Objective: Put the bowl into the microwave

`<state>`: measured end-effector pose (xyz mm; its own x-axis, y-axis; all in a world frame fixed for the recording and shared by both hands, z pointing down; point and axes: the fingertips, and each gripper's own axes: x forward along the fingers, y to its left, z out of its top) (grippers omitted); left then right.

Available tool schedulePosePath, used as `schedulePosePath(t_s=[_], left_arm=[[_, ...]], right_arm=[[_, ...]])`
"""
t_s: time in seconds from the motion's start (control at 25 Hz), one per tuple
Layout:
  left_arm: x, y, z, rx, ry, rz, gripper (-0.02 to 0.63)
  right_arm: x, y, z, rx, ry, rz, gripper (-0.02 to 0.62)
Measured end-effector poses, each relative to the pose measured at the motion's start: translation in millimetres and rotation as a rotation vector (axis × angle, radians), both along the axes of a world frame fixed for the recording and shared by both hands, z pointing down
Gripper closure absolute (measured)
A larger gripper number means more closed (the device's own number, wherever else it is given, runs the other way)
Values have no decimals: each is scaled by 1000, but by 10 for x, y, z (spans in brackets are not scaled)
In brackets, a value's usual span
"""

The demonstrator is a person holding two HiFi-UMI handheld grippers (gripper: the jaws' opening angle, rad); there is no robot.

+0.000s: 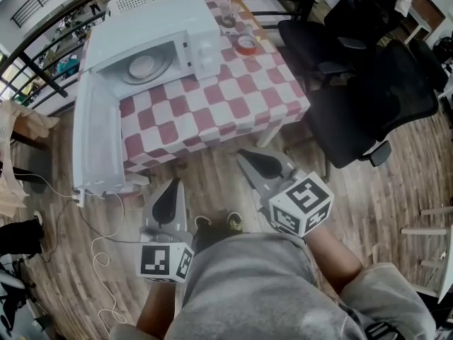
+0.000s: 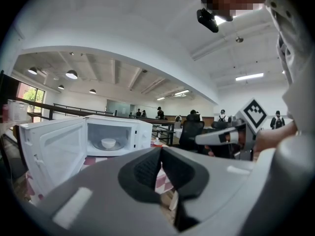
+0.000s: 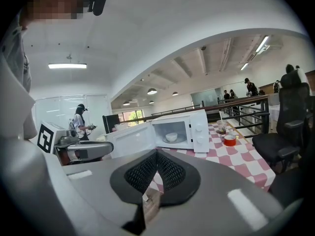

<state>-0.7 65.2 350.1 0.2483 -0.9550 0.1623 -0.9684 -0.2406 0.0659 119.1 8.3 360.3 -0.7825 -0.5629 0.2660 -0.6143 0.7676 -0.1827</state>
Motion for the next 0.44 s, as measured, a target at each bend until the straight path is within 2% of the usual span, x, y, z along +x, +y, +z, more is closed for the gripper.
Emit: schedulePosePath(t_s=[0.44], left_arm=[[-27, 49, -10, 5, 7, -39, 594]], right_arm=[[-47, 37, -30, 10, -13, -30, 597]])
